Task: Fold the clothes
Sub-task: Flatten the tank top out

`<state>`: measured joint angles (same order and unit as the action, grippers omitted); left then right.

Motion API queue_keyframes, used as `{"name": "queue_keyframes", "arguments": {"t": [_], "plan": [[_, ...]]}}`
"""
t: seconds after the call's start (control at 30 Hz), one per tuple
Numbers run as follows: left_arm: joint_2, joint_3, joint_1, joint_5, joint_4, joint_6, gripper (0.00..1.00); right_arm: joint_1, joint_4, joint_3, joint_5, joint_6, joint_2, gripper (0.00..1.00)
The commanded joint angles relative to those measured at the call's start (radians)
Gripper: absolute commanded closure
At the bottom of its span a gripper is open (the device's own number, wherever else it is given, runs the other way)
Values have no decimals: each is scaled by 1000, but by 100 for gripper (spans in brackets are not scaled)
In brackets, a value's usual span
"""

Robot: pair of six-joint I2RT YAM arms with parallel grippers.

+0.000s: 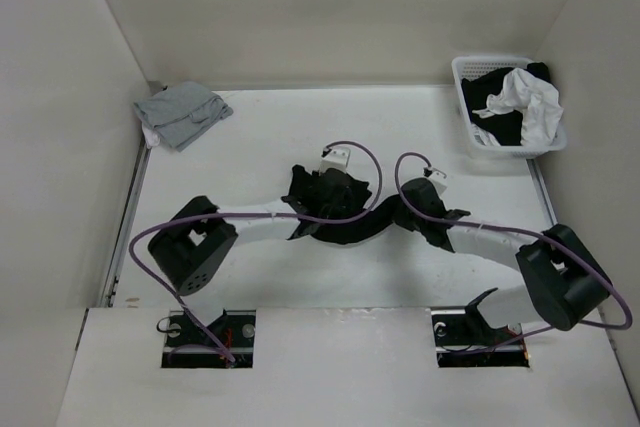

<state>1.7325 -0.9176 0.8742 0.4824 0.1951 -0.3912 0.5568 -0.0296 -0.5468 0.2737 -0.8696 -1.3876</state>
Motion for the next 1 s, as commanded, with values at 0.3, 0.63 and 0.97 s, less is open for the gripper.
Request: {"name": "queue_keyframes", "arguments": {"t": [0.3,0.63,0.97], "plan": [[-931,178,-148,-15,-141,-159,94,145,86,-373,262,340,574,100],[-1361,155,-431,-19,-384,-216,94,473,180,-720,459,580,679,98],[-1248,353,-467,-160,-367,-445,94,-57,-30,-822,-51,379,39,99]]}}
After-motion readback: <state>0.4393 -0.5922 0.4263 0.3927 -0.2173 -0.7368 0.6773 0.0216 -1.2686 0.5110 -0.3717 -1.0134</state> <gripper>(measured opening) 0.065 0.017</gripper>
